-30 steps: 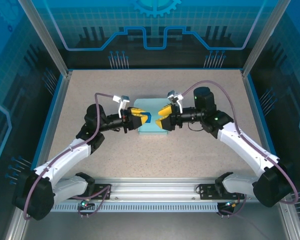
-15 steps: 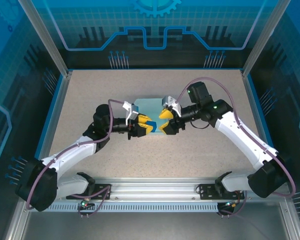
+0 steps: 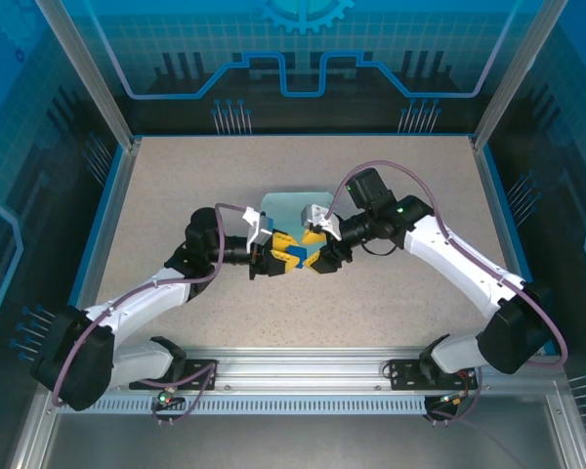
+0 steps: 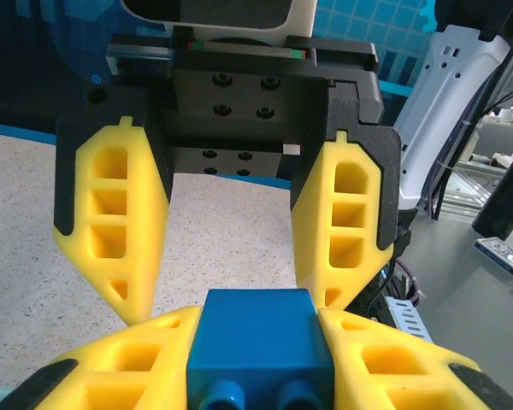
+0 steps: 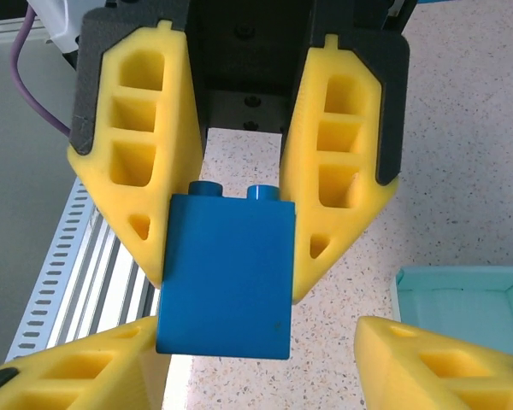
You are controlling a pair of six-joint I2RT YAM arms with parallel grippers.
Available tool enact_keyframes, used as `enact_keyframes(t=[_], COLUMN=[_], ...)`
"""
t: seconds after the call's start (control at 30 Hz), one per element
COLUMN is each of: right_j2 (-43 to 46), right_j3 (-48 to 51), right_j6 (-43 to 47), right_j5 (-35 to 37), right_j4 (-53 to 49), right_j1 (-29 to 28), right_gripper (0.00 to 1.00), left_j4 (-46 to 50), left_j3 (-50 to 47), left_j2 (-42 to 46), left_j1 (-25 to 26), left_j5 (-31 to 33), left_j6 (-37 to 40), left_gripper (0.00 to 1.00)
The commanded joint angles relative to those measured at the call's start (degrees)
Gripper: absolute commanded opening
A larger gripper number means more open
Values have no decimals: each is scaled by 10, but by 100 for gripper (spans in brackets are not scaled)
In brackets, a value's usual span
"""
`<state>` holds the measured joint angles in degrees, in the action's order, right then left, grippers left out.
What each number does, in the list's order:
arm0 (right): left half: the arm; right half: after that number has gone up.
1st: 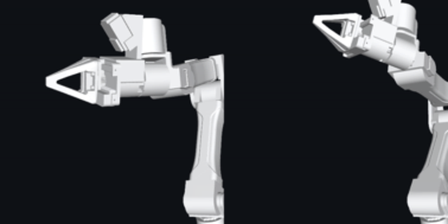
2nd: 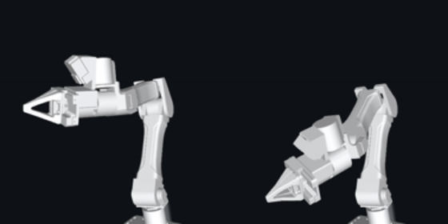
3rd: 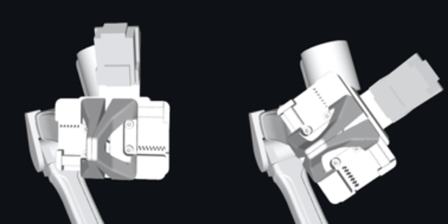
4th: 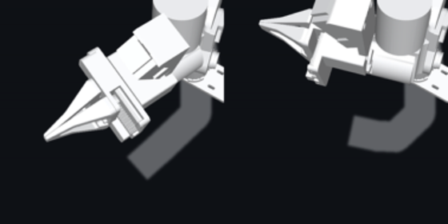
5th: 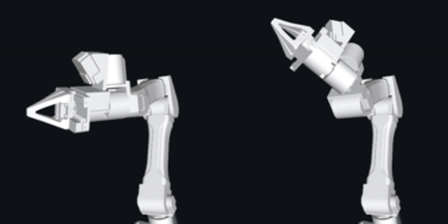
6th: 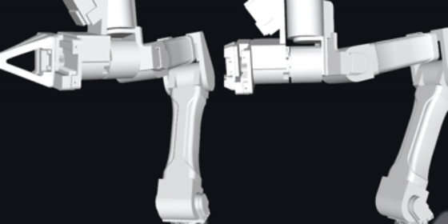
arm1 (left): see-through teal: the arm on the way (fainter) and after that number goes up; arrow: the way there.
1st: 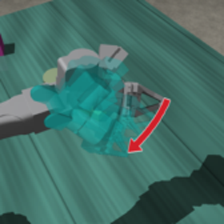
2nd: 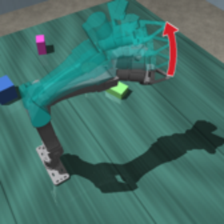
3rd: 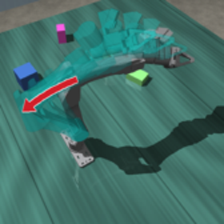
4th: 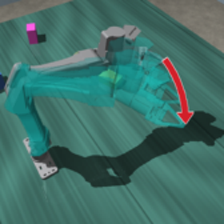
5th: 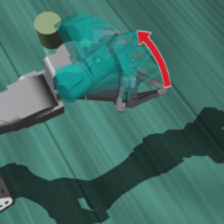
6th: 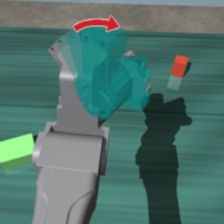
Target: Fold the paper box
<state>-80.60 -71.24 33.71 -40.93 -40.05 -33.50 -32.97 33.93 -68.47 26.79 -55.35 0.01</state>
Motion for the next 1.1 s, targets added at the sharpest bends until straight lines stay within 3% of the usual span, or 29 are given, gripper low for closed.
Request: enact_keyframes(t=[0.0, 0.3, 0.63, 0.87, 1.07], right_j2=[-5, -4, -5, -8, -1], right_j3=[-2, -2, 3, 5, 9], right_j6=[5, 9, -4, -8, -11], right_j5=[-4, -27, -47, -32, -25], right_j4=[-7, -12, 1, -2, 2], right_j1=[-5, -5, -10, -7, 2], right_gripper=[57, 47, 48, 27, 22], left_j4=[-25, -16, -11, -10, -26], left_j3=[-7, -6, -8, -10, -16], left_j2=[1, 3, 6, 13, 16], left_j1=[6, 7, 8, 8, 8], left_j5=[-21, -8, 3, 12, 26], left_j6=[24, 27, 29, 30, 22], left_gripper=[28, 29, 29, 30, 38])
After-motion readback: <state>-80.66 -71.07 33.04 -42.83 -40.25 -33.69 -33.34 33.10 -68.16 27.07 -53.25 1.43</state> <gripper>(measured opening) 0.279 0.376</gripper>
